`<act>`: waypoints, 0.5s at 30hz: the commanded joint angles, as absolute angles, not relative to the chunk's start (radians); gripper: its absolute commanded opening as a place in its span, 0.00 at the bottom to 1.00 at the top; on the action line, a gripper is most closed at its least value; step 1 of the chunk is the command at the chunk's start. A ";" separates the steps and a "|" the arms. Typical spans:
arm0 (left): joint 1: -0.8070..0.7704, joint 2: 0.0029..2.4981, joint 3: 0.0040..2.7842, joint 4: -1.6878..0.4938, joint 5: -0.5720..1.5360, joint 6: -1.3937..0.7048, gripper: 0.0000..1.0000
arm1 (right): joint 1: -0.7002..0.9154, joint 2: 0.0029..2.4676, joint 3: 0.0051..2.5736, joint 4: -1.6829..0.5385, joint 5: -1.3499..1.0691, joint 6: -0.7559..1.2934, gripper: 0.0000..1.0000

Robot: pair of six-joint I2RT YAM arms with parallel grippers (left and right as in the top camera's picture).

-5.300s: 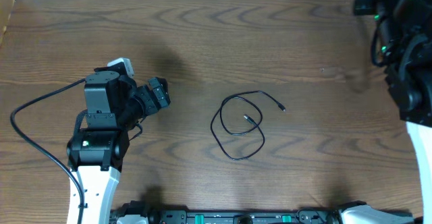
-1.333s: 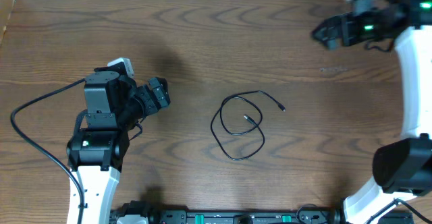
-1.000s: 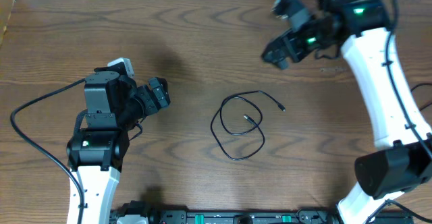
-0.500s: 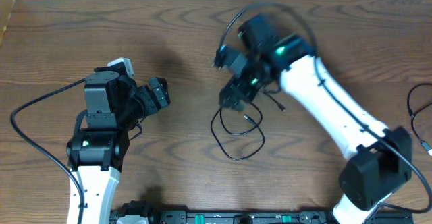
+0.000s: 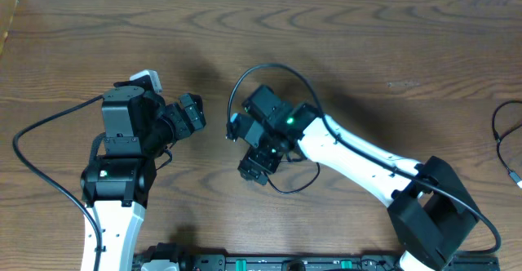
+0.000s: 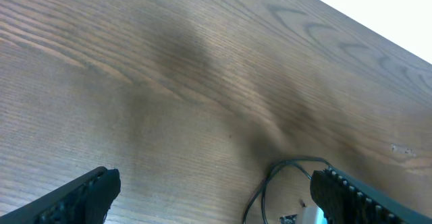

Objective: Untangle cables
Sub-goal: 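Lower the right gripper onto the last black cable and grasp it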

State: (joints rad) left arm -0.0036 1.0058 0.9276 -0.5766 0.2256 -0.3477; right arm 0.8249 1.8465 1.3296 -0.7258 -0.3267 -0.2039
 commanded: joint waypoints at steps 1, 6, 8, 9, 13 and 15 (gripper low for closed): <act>0.000 0.999 0.939 -0.576 0.212 -0.357 0.96 | 0.854 1.835 1.273 -0.696 -0.180 -0.101 0.99; 0.000 0.999 0.939 -0.576 0.212 -0.357 0.96 | 0.869 1.835 1.224 -0.653 -0.170 -0.063 0.99; 0.000 0.999 0.939 -0.576 0.212 -0.357 0.96 | 0.874 1.835 1.211 -0.639 -0.163 -0.045 0.99; 0.000 0.999 0.939 -0.576 0.212 -0.357 0.96 | 0.875 1.835 1.204 -0.630 -0.159 -0.027 0.99; 0.000 0.999 0.939 -0.576 0.212 -0.357 0.96 | 0.885 1.835 1.176 -0.598 -0.157 0.015 0.99; 0.000 0.999 0.939 -0.576 0.212 -0.357 0.96 | 0.887 1.835 1.164 -0.595 -0.133 0.015 0.99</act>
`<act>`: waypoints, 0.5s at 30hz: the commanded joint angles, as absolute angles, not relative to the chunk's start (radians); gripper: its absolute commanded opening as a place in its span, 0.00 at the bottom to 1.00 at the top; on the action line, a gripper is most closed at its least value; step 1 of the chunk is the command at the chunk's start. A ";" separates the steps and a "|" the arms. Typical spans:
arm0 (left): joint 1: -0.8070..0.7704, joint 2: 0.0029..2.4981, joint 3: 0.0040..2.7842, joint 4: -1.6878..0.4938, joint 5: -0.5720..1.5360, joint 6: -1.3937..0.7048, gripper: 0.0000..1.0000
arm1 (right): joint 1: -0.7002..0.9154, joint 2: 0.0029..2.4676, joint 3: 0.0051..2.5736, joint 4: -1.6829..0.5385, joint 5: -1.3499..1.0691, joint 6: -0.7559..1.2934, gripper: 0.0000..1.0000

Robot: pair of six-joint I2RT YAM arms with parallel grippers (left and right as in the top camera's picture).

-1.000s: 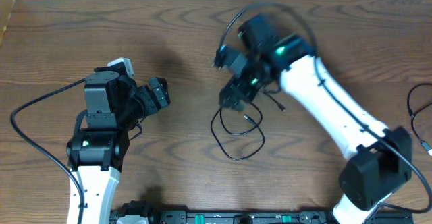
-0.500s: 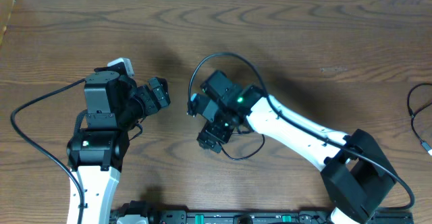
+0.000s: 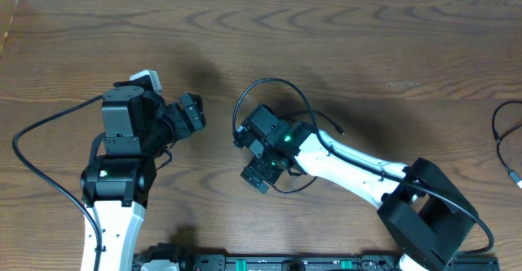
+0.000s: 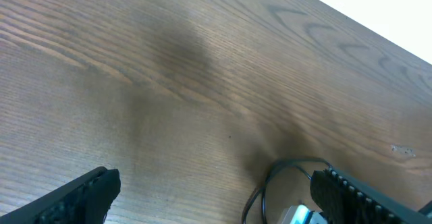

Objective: Untangle cables
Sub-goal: 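Lower the right gripper onto the last black cable and grasp it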

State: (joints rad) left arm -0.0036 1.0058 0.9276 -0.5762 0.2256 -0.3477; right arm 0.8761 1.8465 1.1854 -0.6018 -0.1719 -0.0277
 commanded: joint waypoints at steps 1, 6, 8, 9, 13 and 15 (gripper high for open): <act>0.000 0.999 0.939 -0.576 0.212 -0.357 0.96 | 0.888 1.835 1.158 -0.595 -0.121 0.015 0.99; 0.000 0.999 0.939 -0.576 0.212 -0.357 0.96 | 0.892 1.835 1.120 -0.555 -0.081 0.015 0.99; 0.000 0.999 0.939 -0.576 0.212 -0.357 0.96 | 0.892 1.835 1.108 -0.535 -0.081 0.015 0.99; 0.000 0.999 0.939 -0.576 0.212 -0.357 0.96 | 0.892 1.835 1.102 -0.525 -0.081 0.015 0.99; 0.000 0.999 0.939 -0.576 0.212 -0.357 0.96 | 0.892 1.835 1.087 -0.511 -0.081 0.014 0.99; 0.000 0.999 0.939 -0.576 0.212 -0.357 0.96 | 0.892 1.835 1.083 -0.509 -0.076 0.014 0.99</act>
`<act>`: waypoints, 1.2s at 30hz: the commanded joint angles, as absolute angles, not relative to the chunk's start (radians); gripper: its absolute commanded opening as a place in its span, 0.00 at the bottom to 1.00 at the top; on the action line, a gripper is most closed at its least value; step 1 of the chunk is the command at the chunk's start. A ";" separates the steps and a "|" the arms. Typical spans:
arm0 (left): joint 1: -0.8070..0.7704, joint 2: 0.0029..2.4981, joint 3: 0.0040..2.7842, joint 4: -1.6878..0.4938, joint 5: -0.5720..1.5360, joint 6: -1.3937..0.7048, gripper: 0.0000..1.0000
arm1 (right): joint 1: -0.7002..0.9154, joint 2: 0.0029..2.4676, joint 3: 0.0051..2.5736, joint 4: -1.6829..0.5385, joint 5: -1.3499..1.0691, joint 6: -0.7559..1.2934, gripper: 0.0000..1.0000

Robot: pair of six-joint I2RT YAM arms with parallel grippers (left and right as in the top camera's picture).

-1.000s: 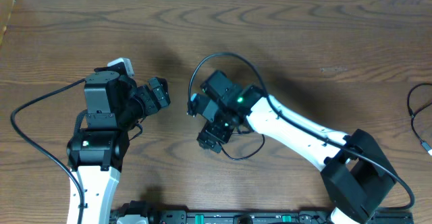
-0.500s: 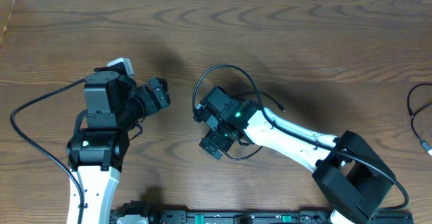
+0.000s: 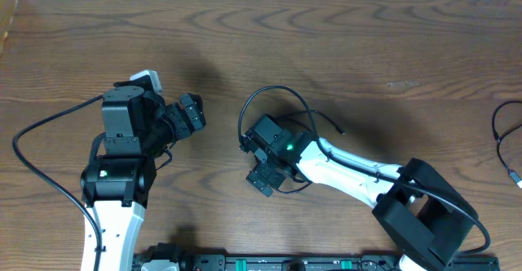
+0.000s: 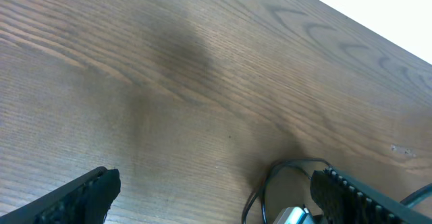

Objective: Untangle cables
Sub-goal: 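Lower the right gripper onto the last black cable and grasp it, then drag the last black cable rightward off the table with the right gripper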

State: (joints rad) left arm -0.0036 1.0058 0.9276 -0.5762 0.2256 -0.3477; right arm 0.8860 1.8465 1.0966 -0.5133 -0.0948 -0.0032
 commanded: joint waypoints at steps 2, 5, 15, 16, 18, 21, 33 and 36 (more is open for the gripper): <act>0.000 0.999 0.939 -0.576 0.212 -0.357 0.96 | 0.892 1.835 1.083 -0.511 -0.060 0.014 0.98; 0.000 0.999 0.939 -0.576 0.212 -0.357 0.96 | 0.892 1.835 1.083 -0.520 -0.023 0.014 0.97; 0.000 0.999 0.939 -0.576 0.212 -0.357 0.96 | 0.908 1.835 1.026 -0.465 -0.015 0.010 0.97; 0.000 0.999 0.939 -0.576 0.212 -0.357 0.96 | 0.912 1.835 1.026 -0.464 -0.008 0.010 0.96; 0.000 0.999 0.939 -0.576 0.212 -0.357 0.96 | 0.919 1.835 1.026 -0.464 -0.006 0.001 0.93; 0.000 0.999 0.939 -0.576 0.212 -0.357 0.96 | 0.932 1.835 1.026 -0.464 0.002 -0.010 0.88; 0.000 0.999 0.939 -0.576 0.212 -0.357 0.96 | 0.970 1.866 1.023 -0.464 0.042 -0.031 0.22; 0.000 0.999 0.939 -0.576 0.212 -0.357 0.96 | 0.970 1.866 1.023 -0.459 0.043 -0.029 0.02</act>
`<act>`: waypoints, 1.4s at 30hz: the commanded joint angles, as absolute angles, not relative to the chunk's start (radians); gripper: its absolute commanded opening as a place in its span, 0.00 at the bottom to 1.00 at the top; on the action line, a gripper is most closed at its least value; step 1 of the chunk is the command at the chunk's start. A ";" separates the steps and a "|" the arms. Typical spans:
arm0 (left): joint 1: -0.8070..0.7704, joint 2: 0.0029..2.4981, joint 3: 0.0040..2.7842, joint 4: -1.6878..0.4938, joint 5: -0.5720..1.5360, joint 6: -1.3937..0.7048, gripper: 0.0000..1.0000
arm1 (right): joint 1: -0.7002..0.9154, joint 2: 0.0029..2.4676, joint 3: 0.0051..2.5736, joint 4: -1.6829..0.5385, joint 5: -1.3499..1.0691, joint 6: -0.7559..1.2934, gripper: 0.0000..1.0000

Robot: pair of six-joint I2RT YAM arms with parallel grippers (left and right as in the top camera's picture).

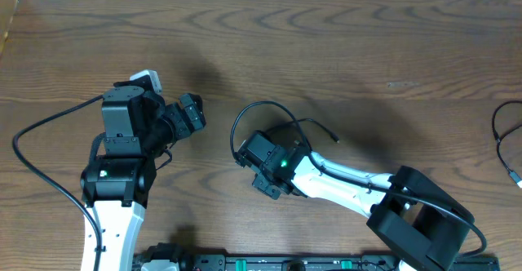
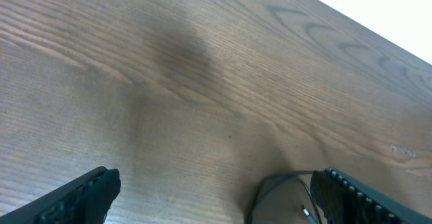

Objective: Untangle cables
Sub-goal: 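Drag the last black cable rightward off the table with the right gripper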

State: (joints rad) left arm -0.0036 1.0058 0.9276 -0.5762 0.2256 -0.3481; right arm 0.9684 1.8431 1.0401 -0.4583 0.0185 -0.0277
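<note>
A thin black cable (image 1: 259, 104) lies in one loop on the wooden table (image 1: 367, 42), its free end (image 1: 333, 139) pointing right. My right gripper (image 1: 263, 184) sits low over the table at the loop's front side. The cable runs in under its wrist and it appears shut on the cable, though its fingers are mostly hidden. My left gripper (image 1: 196, 109) hovers to the left of the loop, open and holding nothing. In the left wrist view the left gripper (image 2: 223, 198) shows bare wood between its fingers (image 2: 84, 193), and the cable (image 2: 268, 183) peeks in at the bottom.
Part of a second black cable (image 1: 499, 136) curls at the table's right edge. The left arm's own grey lead (image 1: 33, 132) arcs over the table's left side. A black rail (image 1: 269, 263) runs along the front edge.
My right gripper has moved a little nearer the front edge, and the cable loop has shifted left with it and widened. The left arm has not moved.
My right gripper was first at the table's middle with the loop arching behind it. At each later moment it was lower and closer to the front edge, and the loop was in a new place with it. The left gripper stayed open and still.
</note>
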 commanded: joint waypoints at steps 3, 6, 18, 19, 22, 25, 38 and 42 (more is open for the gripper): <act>0.000 0.999 0.939 -0.576 0.212 -0.357 0.96 | 0.970 1.865 1.023 -0.448 0.047 -0.017 0.01; 0.000 0.999 0.939 -0.576 0.212 -0.357 0.96 | 0.969 1.865 1.023 -0.440 0.047 -0.011 0.01; 0.000 0.999 0.939 -0.576 0.212 -0.357 0.96 | 0.891 1.864 1.026 -0.437 0.271 0.053 0.01; 0.000 0.999 0.939 -0.576 0.212 -0.357 0.96 | 0.876 1.864 1.026 -0.438 0.271 0.059 0.01; 0.000 0.999 0.939 -0.576 0.212 -0.357 0.96 | 0.799 1.863 1.026 -0.438 0.271 0.068 0.01; 0.000 0.999 0.939 -0.576 0.212 -0.357 0.96 | 0.711 1.863 1.026 -0.443 0.271 0.067 0.01; 0.000 0.999 0.939 -0.576 0.212 -0.357 0.96 | 0.264 1.863 1.026 -0.460 0.290 0.062 0.01; 0.000 0.999 0.939 -0.576 0.212 -0.357 0.96 | 0.118 1.863 1.026 -0.454 0.290 0.062 0.01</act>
